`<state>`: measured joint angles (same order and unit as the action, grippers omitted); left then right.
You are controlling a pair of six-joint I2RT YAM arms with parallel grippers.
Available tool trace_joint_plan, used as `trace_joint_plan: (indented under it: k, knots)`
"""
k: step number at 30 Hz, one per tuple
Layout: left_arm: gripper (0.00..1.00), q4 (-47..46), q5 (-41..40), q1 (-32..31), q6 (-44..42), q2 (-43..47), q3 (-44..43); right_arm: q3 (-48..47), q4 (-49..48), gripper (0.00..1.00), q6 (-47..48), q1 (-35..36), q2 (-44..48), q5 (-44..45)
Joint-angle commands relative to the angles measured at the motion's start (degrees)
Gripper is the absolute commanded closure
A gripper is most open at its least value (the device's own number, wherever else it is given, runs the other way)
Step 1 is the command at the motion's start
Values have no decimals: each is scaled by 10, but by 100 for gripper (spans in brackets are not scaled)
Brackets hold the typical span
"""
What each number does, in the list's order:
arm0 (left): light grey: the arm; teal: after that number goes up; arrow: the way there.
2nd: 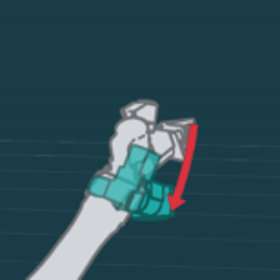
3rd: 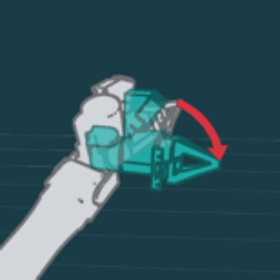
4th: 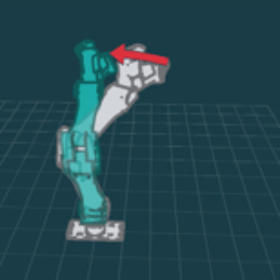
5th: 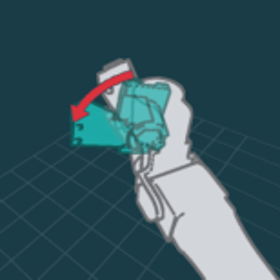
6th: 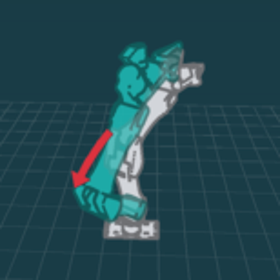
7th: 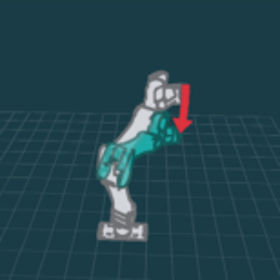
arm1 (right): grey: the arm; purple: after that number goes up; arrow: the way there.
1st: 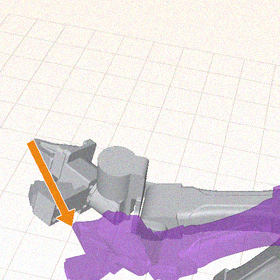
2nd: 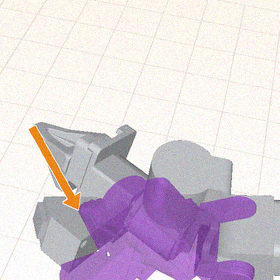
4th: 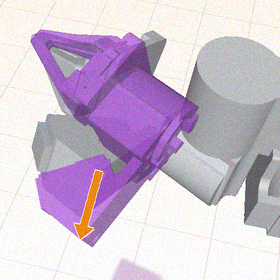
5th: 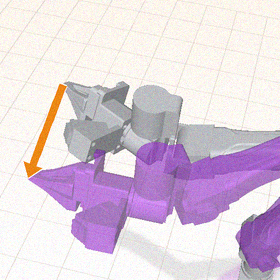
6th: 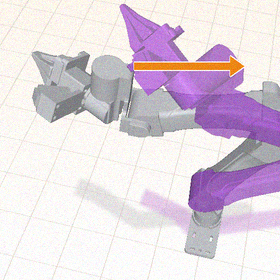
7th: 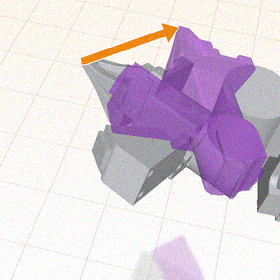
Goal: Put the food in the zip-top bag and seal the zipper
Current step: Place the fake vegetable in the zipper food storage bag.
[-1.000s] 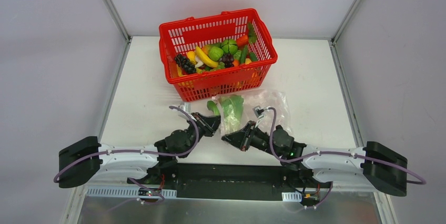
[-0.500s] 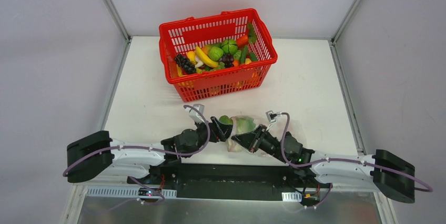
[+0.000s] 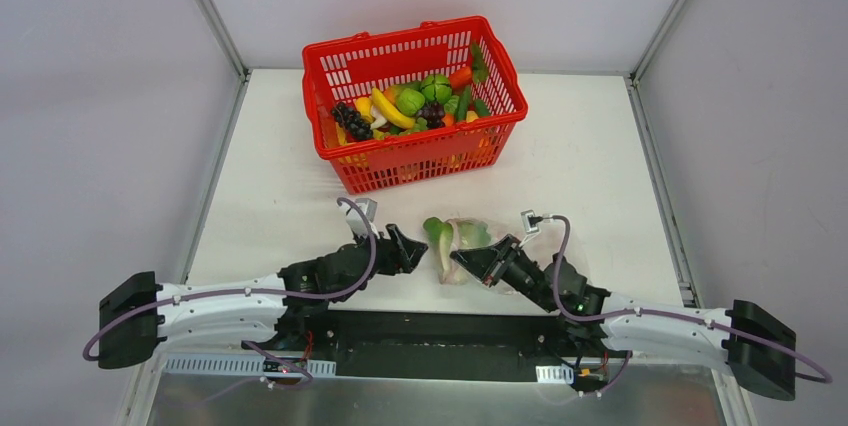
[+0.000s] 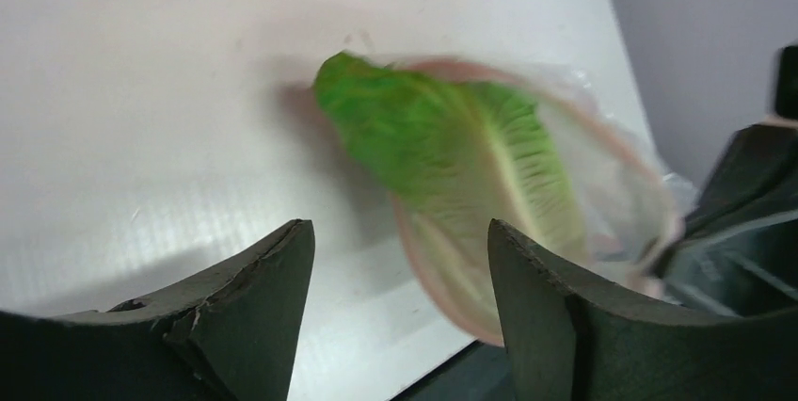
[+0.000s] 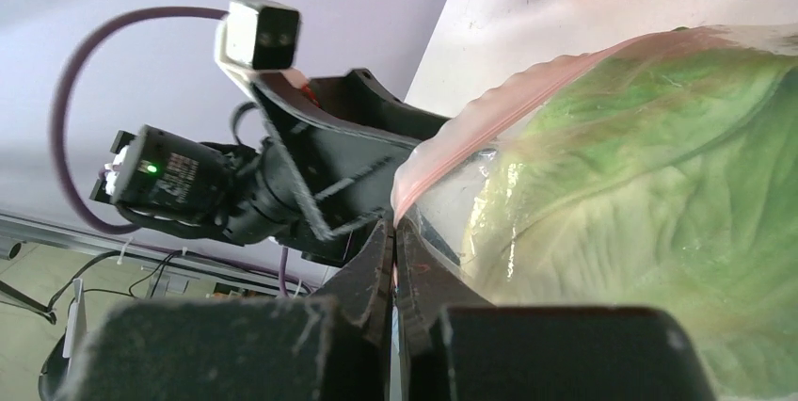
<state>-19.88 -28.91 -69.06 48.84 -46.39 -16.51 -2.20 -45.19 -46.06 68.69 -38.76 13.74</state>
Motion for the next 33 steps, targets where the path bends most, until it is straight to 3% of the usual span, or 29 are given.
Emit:
trace_joint_plan:
  k: [1, 9, 21, 29, 33]
  knots:
    - [35, 41, 16, -5, 56, -24, 24, -2, -13, 99, -2, -3, 9, 10]
    - [44, -16, 37, -4, 80, -122, 5, -14, -14, 100, 4, -4, -5, 2]
    - [50, -293, 107, 21, 109, -287, 26, -19, -25, 100, 4, -4, -14, -14]
    - [63, -484, 149, 34, 141, -416, 46, -17, -35, 100, 2, -4, -13, -13]
    - [60, -507, 143, 34, 140, -416, 56, -12, -36, 100, 2, -5, -1, -2]
